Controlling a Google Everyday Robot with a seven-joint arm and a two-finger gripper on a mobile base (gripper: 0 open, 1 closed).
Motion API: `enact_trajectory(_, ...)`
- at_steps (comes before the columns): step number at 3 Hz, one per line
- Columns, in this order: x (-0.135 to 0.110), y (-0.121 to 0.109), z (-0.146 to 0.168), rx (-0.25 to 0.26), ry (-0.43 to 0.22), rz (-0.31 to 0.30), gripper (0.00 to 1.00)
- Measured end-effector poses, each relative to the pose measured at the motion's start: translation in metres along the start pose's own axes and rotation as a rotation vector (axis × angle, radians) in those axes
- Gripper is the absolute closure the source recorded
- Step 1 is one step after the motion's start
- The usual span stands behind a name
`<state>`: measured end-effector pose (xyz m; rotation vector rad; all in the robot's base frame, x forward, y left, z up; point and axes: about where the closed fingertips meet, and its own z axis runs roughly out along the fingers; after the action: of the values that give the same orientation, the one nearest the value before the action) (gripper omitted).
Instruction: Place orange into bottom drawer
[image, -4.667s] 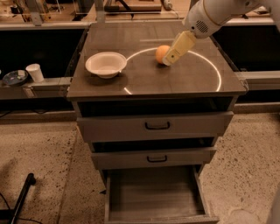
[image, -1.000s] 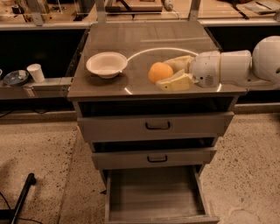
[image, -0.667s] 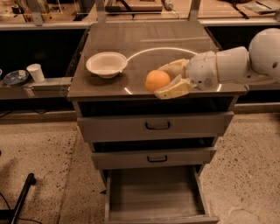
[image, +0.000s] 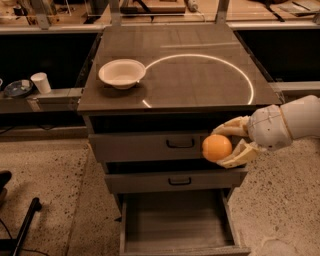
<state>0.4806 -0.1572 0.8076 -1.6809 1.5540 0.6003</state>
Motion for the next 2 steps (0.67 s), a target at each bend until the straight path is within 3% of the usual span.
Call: enact_trajectory(2, 0.0080, 0.0021, 0.0058, 0.015, 0.024, -0.024, 1.00)
